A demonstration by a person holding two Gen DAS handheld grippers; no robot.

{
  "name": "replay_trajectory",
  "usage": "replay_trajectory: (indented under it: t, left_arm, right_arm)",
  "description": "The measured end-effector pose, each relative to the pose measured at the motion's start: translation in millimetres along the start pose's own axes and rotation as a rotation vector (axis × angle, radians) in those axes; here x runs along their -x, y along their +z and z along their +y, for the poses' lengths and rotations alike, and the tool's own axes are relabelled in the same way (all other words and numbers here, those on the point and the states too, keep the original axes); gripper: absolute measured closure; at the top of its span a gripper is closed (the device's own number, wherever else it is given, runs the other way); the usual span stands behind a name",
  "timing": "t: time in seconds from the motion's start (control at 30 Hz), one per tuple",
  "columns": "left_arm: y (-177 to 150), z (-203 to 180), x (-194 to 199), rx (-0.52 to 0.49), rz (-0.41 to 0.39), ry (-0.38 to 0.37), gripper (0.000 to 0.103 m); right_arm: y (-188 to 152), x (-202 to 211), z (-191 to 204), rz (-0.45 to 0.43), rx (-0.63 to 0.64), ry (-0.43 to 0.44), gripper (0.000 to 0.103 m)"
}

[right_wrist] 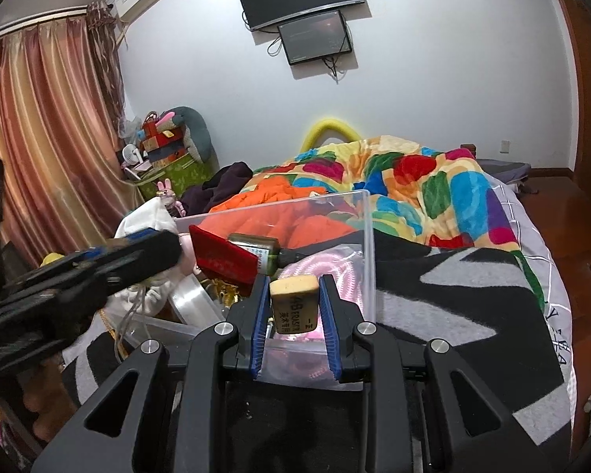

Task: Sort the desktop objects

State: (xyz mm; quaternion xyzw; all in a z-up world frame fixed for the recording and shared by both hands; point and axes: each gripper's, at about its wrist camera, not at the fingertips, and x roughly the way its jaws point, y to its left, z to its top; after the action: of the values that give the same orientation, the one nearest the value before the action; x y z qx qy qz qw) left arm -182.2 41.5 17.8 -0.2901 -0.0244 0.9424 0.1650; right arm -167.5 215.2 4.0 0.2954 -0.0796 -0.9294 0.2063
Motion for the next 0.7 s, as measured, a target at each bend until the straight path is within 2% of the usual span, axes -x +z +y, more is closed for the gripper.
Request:
replay_trajectory:
  t: [0.17,0.23,0.3,0.53,0.7]
  left_arm:
    - [-6,6,-10,0.016,0.023,0.018,0.064]
    - [-8,4,-7,0.003,0.015,0.016,0.064]
    - [-8,0,-5,-0.006,0.003,0.018,0.058]
    - [-9,-8,11,-0.029,-0.037,0.025,0.053]
    - [-12,-11,27,-0.029,-0.066,0.040,0.043]
  right_arm:
    - [-2,3,-1,-0.002,0.003,0.021,0.078]
    - [-3,4,1,-0.007,0.007,0.037,0.070]
    - [-4,7,3,-0.015,0.012,0.032,0.066]
    - [-6,17,6,-0.029,0.025,0.016,0.066]
    - [-8,28,11,-0.039,0.047,-0.004,0.064]
